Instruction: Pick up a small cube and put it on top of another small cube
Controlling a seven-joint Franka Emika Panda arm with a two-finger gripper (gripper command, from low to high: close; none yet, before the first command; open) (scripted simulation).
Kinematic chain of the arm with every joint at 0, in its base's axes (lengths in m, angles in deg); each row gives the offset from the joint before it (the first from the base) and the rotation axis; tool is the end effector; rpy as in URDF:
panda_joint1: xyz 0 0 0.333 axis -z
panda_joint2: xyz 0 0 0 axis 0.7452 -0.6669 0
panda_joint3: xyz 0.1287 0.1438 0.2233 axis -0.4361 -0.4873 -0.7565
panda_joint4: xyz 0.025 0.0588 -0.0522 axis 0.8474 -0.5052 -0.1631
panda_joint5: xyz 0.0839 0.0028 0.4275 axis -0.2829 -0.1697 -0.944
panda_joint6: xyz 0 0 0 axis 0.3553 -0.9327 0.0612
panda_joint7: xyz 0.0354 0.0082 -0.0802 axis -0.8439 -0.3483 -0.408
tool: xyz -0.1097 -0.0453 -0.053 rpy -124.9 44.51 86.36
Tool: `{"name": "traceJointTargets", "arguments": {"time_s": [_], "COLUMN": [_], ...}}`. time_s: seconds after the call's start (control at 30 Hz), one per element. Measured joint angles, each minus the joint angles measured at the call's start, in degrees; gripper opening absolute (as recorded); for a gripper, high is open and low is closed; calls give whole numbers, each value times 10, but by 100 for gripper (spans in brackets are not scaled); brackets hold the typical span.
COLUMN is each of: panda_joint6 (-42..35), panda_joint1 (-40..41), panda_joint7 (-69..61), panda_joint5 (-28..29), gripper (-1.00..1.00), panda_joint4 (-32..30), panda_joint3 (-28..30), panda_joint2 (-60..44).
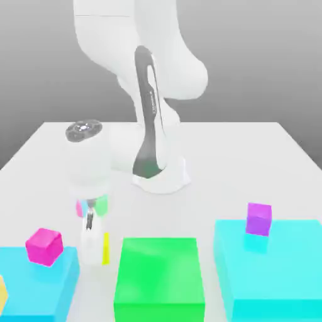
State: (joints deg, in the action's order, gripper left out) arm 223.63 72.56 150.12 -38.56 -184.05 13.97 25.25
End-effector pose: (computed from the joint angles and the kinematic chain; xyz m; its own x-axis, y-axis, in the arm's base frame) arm 0.3256 -0.1410 0.0432 -0.6240 -0.7814 -0.0008 -0.7814 0.6240 -0.0018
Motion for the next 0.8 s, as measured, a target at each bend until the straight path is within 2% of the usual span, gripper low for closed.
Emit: {"name": "traceJointTargets", "arguments": {"time_s": [0.1,0.33,0.5,0.73,0.8], "panda_joint6": [-2,-110,-202,-371,-359], "panda_joint1": [0,6,11,38,42], "panda_joint7": [1,-11,-54,-54,-46], "panda_joint5": [1,-15,22,-2,-13], "gripper": [-100,-100,-100,-100,-100], "panda_joint4": [0,-24,46,171,172], "panda_joint3": [0,-10,-7,12,15], "panda_joint2": [3,135,187,211,190]}}
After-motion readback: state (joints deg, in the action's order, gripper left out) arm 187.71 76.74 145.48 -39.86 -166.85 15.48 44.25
